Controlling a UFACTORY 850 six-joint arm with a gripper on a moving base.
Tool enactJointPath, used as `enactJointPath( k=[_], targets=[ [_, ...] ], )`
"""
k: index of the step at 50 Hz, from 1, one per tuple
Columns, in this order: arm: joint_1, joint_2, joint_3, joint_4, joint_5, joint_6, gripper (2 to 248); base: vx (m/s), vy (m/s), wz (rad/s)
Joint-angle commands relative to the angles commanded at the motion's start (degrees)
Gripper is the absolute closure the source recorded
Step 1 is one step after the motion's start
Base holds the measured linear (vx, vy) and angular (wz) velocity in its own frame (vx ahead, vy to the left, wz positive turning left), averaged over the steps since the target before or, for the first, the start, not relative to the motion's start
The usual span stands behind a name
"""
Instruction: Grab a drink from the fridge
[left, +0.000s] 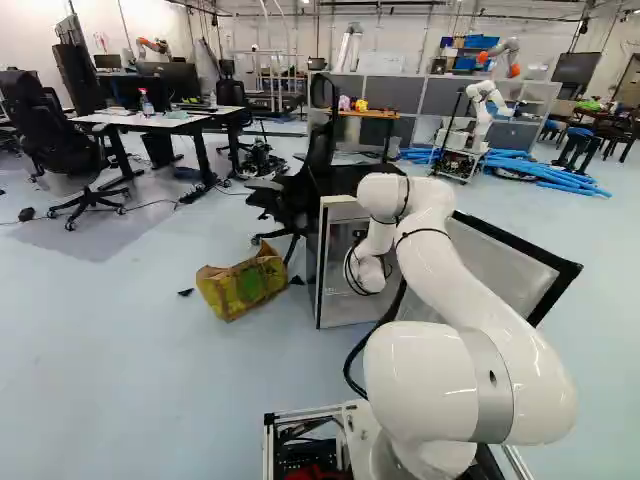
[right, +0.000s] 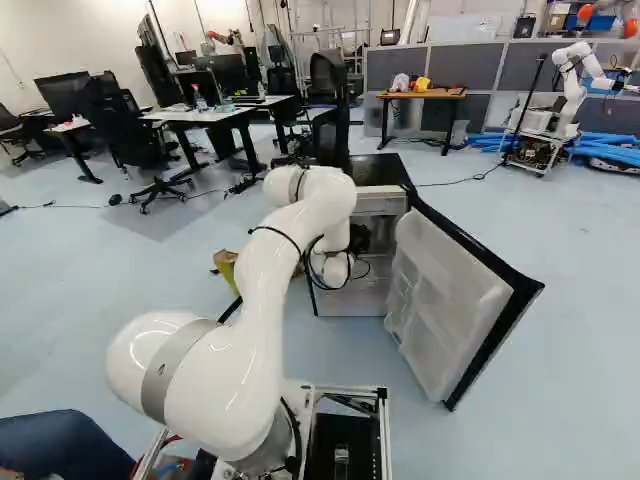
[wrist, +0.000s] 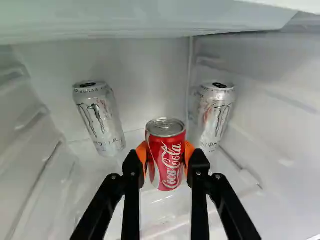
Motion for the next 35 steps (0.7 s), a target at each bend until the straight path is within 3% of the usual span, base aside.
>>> enactJointPath(
  k=[35],
  targets=[
    [0.1, 11.5, 17.3, 0.0, 0.0, 0.0, 156, 0.000, 0.000, 0.000]
  ],
)
